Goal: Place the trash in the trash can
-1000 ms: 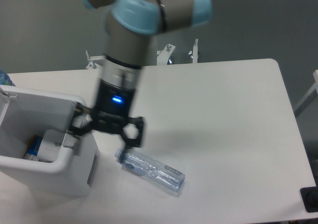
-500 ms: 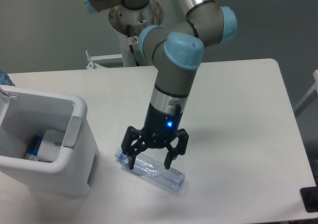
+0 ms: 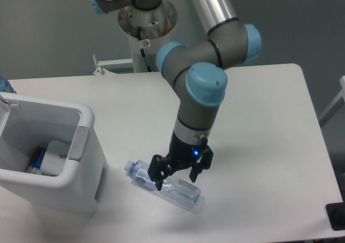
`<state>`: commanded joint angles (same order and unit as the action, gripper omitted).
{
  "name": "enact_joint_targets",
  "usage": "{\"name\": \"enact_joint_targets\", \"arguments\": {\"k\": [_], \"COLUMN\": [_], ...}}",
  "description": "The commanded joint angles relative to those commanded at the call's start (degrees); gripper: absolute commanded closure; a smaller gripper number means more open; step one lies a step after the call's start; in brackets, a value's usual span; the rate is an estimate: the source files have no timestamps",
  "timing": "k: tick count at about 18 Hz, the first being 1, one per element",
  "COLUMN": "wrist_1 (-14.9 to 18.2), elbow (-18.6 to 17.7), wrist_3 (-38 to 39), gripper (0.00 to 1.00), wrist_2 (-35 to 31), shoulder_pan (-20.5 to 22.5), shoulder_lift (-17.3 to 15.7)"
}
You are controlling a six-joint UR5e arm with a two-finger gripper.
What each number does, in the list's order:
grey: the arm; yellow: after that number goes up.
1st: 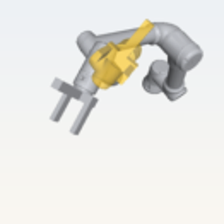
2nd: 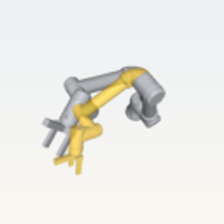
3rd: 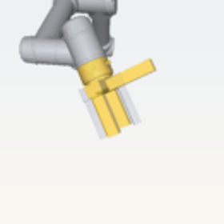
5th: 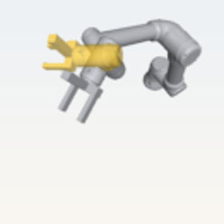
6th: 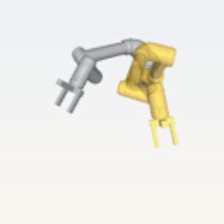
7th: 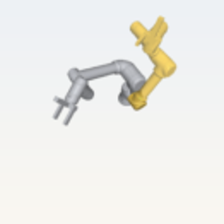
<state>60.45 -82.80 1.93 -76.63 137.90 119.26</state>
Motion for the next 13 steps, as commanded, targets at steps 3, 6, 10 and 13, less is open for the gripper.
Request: {"name": "enact_joint_targets", "arguments": {"k": [3, 6, 10, 13], "wrist_1": [1.5, 1.5, 1.3, 1.2], "elbow": [1.0, 2.1, 2.4, 3.9], "wrist_3": [2.9, 5.2, 6.0, 7.5], "gripper": [0.00, 0.00, 0.00, 0.00], "wrist_2": [-3.7, -4.5, -6.2, -8.5], "shoulder_pan": [-0.4, -1.0, -1.4, -2.5], "shoulder_lift": [2.6, 4.3, 5.8, 7.8]}}
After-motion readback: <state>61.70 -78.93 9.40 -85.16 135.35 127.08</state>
